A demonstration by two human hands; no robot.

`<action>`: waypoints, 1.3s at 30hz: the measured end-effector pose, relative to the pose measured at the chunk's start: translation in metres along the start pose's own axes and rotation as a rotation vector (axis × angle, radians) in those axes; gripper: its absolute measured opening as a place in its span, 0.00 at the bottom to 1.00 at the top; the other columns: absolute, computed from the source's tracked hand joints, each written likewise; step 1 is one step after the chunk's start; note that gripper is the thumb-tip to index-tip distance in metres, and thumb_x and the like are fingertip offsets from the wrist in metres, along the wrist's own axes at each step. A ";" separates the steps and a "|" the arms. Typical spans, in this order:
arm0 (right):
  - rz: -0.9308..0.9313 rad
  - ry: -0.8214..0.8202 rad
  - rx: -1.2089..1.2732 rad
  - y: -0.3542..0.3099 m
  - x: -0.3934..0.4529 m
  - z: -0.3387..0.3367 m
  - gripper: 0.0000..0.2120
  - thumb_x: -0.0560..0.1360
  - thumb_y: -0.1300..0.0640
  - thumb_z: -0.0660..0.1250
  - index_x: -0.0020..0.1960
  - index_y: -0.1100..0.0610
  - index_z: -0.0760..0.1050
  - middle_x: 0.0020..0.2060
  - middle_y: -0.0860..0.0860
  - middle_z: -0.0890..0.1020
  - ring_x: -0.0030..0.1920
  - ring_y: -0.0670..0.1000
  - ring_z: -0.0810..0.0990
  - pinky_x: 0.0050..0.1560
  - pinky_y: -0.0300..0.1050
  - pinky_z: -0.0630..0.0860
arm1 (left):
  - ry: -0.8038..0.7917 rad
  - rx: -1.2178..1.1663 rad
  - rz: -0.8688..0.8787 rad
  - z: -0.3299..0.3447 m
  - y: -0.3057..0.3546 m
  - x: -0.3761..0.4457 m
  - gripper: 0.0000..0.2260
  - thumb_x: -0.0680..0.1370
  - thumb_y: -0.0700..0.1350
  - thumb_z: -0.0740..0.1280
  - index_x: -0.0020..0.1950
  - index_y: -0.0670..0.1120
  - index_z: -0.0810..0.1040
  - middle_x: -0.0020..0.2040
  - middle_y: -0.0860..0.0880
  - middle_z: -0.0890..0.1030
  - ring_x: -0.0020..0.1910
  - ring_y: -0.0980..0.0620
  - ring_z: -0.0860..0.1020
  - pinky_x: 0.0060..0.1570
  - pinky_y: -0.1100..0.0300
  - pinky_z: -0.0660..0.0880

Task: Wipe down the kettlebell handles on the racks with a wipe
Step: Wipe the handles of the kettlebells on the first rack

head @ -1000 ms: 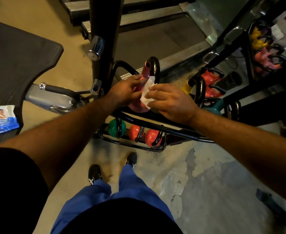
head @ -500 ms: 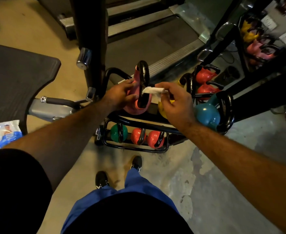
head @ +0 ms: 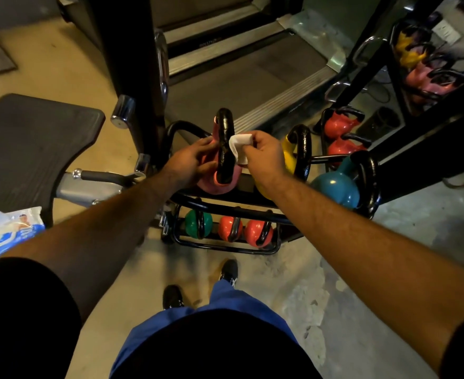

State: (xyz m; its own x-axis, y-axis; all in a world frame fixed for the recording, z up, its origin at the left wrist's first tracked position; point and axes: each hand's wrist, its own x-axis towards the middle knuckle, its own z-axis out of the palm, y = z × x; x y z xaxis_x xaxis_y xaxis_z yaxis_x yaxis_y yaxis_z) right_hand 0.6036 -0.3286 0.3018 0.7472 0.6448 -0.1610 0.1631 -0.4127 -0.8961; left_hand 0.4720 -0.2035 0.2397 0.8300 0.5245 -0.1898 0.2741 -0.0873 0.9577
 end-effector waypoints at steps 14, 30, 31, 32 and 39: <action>0.365 -0.256 0.249 -0.013 -0.012 0.006 0.14 0.84 0.52 0.60 0.59 0.58 0.80 0.52 0.55 0.83 0.48 0.51 0.81 0.53 0.48 0.77 | 0.040 0.309 0.169 0.003 -0.019 0.019 0.24 0.77 0.42 0.70 0.73 0.47 0.71 0.76 0.52 0.64 0.72 0.60 0.60 0.70 0.64 0.56; 0.499 -0.879 0.368 -0.017 0.020 -0.034 0.51 0.72 0.20 0.43 0.77 0.59 0.65 0.72 0.60 0.73 0.73 0.59 0.71 0.78 0.59 0.56 | 0.085 0.237 0.071 0.003 -0.025 0.021 0.26 0.77 0.42 0.70 0.74 0.52 0.69 0.77 0.55 0.64 0.76 0.57 0.60 0.76 0.47 0.60; 0.524 -0.890 0.376 -0.020 0.025 -0.037 0.53 0.72 0.20 0.44 0.76 0.61 0.66 0.70 0.60 0.75 0.72 0.59 0.72 0.77 0.59 0.58 | 0.083 0.262 0.080 0.004 -0.025 0.021 0.25 0.77 0.42 0.70 0.74 0.51 0.69 0.77 0.55 0.64 0.76 0.56 0.61 0.76 0.47 0.60; 0.550 -0.888 0.396 -0.022 0.030 -0.038 0.54 0.71 0.19 0.45 0.74 0.64 0.68 0.68 0.61 0.77 0.71 0.60 0.74 0.75 0.58 0.63 | 0.073 0.280 0.081 0.004 -0.026 0.021 0.26 0.77 0.45 0.70 0.74 0.52 0.69 0.77 0.55 0.64 0.76 0.55 0.61 0.76 0.47 0.61; 0.574 -0.848 0.590 -0.014 0.043 -0.023 0.48 0.75 0.24 0.52 0.75 0.64 0.65 0.66 0.62 0.77 0.67 0.59 0.77 0.72 0.56 0.68 | 0.061 0.245 0.073 0.001 -0.031 0.021 0.26 0.74 0.56 0.70 0.72 0.60 0.69 0.76 0.63 0.63 0.74 0.56 0.66 0.72 0.45 0.67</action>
State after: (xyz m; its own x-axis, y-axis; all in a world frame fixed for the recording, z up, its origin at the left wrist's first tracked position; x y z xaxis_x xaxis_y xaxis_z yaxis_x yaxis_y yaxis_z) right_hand 0.6483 -0.3098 0.3166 -0.0883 0.7746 -0.6263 -0.5465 -0.5633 -0.6197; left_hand 0.4817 -0.1902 0.2055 0.8232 0.5586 -0.1014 0.3301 -0.3257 0.8859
